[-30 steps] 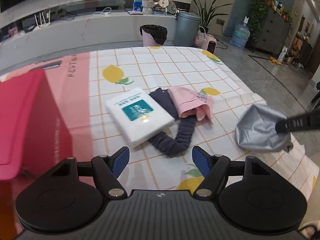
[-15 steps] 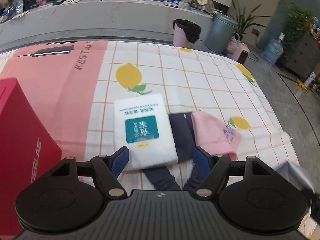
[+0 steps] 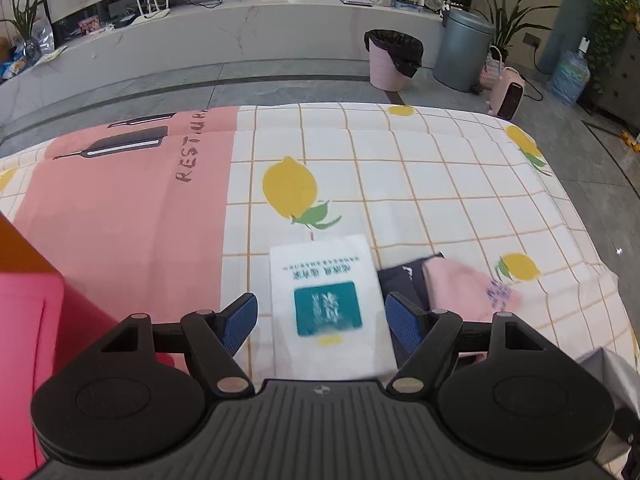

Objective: Organize soft objects
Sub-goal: 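Grasp the grey silver bag with the right tool while the left tool grasps the white packet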

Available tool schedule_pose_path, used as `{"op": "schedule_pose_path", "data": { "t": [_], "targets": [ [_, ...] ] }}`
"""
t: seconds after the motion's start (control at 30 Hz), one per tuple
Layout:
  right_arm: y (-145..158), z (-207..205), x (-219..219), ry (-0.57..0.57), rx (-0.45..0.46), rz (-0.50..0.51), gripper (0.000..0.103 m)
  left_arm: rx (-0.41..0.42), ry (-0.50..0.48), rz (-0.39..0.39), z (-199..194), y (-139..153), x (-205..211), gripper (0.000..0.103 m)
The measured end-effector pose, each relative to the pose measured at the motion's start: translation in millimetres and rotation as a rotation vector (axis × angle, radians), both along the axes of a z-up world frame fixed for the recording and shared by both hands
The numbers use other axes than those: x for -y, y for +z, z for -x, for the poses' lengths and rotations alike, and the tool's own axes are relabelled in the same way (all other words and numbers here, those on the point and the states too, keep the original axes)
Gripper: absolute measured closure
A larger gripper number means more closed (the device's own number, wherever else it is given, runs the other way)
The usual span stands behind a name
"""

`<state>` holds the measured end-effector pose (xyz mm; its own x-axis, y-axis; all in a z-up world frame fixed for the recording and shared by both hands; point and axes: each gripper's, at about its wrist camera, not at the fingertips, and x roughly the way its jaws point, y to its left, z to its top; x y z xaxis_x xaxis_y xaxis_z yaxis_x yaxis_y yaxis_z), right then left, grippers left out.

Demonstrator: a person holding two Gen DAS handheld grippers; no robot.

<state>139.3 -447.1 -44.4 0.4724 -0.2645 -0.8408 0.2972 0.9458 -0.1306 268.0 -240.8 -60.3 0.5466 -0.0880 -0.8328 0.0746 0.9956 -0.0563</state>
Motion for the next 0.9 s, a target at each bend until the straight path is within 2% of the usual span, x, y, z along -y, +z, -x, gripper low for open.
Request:
{"op": "schedule_pose_path", "data": {
  "t": [0.1, 0.23, 0.43, 0.67, 0.77, 0.9],
  "targets": [
    [-3, -2, -3, 0.019, -0.004, -0.015, 0.098, -0.051, -0.016, 0.032, -10, -8, -1, 0.017],
    [-10, -8, -13, 0.067, -0.015, -0.054, 0.098, -0.055, -0.011, 0.009, -14, -19, 1, 0.017],
    [-16, -18, -32, 0.146, -0.026, -0.12, 0.098, -0.076, 0.017, 0.073, -20, -30, -7, 0.014],
    [-14, -18, -39, 0.164, -0.024, -0.122, 0.098, -0.035, -0.009, 0.014, -16, -32, 2, 0.014],
    [-18, -18, -37, 0.161, -0.036, -0.111, 0.098, -0.02, -0.032, -0.015, -12, -33, 5, 0.02],
    [-18, -19, -38, 0.159, -0.037, -0.104, 0.098, -0.026, -0.017, 0.017, -7, -31, -2, 0.022]
  ]
}}
